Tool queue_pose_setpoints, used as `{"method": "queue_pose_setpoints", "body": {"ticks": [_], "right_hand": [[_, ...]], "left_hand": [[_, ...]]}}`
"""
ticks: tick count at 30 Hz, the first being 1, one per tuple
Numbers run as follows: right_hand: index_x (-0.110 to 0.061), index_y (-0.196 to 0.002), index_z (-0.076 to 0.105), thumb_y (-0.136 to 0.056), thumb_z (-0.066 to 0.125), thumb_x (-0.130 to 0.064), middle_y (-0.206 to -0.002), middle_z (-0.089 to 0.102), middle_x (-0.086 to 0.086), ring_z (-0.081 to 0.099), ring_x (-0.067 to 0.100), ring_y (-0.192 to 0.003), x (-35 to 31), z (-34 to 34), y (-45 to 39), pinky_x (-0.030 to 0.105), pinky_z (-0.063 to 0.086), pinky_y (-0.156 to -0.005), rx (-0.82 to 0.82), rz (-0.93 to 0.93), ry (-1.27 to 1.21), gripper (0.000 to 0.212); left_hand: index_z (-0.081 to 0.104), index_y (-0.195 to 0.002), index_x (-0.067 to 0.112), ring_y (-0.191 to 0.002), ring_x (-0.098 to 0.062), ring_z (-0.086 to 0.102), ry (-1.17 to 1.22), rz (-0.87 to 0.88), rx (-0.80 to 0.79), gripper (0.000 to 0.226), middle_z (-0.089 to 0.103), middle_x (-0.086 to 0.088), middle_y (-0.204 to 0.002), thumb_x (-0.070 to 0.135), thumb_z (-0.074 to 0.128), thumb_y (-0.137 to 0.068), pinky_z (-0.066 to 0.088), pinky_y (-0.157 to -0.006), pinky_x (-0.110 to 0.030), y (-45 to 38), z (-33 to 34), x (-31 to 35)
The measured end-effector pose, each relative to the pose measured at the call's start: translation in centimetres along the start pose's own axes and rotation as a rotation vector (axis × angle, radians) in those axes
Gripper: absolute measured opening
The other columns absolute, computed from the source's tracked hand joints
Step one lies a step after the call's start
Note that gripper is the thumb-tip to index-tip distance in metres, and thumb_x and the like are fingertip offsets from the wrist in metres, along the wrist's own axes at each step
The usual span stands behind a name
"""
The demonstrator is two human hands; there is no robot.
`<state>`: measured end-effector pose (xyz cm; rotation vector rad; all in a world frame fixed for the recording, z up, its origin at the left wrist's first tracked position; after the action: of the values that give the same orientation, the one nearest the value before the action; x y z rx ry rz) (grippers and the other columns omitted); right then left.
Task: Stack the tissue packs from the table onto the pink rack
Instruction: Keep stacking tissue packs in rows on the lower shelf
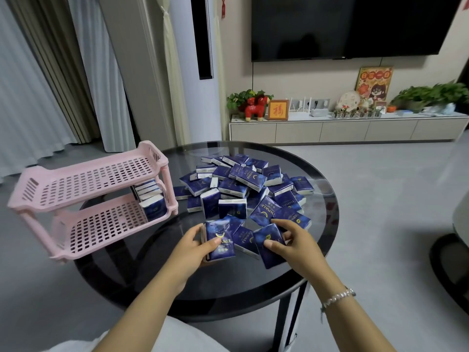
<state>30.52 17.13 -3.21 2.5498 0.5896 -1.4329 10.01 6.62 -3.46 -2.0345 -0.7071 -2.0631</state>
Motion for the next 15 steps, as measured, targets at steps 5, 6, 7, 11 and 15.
{"method": "queue_pose_setpoints", "body": {"ticks": [5, 6, 7, 11, 15], "right_hand": [[-0.030, -0.119, 0.058, -0.083, 0.069, -0.026, -0.087, 0.062, 0.006, 0.056, 0.014, -0.077, -1.8, 1.8, -0.2, 0.016, 0.044, -0.063, -0.076, -0.035, -0.264, 0.038], [-0.030, -0.118, 0.058, -0.084, 0.069, -0.025, -0.089, 0.065, 0.007, 0.058, 0.015, -0.078, -2.1, 2.2, -0.2, 0.016, 0.045, -0.064, -0.094, -0.043, -0.282, 0.037], [-0.030, -0.118, 0.058, -0.084, 0.069, -0.025, -0.091, 0.067, 0.007, 0.058, 0.015, -0.078, -2.4, 2.7, -0.3, 0.018, 0.046, -0.065, -0.107, -0.048, -0.296, 0.036], [-0.028, -0.118, 0.061, -0.083, 0.070, -0.026, -0.079, 0.060, 0.005, 0.053, 0.010, -0.068, -3.3, 5.0, -0.3, 0.022, 0.042, -0.062, -0.145, -0.053, -0.423, 0.036], [-0.029, -0.098, 0.067, -0.083, 0.070, -0.028, -0.068, 0.061, -0.005, 0.057, 0.003, -0.060, -4.9, 7.1, -0.1, 0.022, 0.048, -0.060, -0.090, -0.074, -0.500, 0.015]], "left_hand": [[0.052, -0.127, 0.018, -0.093, -0.017, 0.071, 0.000, 0.031, -0.014, 0.046, 0.074, -0.002, -0.104, 0.017, 0.069, -0.084, 0.053, -0.093, -0.041, 0.5, -1.1, 0.3], [0.052, -0.127, 0.018, -0.095, -0.017, 0.071, -0.002, 0.039, -0.025, 0.046, 0.074, -0.001, -0.105, 0.018, 0.069, -0.084, 0.052, -0.095, -0.043, 0.7, -1.2, 0.3], [0.052, -0.127, 0.019, -0.097, -0.017, 0.070, -0.001, 0.051, -0.034, 0.046, 0.073, 0.000, -0.106, 0.018, 0.069, -0.084, 0.051, -0.096, -0.044, 0.9, -1.3, 0.4], [0.049, -0.134, 0.022, -0.106, -0.014, 0.067, 0.019, 0.133, -0.053, 0.065, 0.071, 0.005, -0.114, 0.029, 0.073, -0.074, 0.048, -0.100, -0.045, 1.5, -2.1, 0.6], [0.040, -0.141, 0.032, -0.113, 0.000, 0.059, -0.014, 0.203, -0.018, 0.091, 0.062, 0.019, -0.122, 0.047, 0.078, -0.059, 0.045, -0.104, -0.036, 1.9, -3.8, 0.6]]}}
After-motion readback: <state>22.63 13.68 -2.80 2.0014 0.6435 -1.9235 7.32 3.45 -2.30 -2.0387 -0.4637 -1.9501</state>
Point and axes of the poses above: each hand's wrist, its own y-axis away from the middle knuckle, its own z-axis out of the palm, x = y × z, the point moved 2 cm from there along -y, towards the middle knuckle
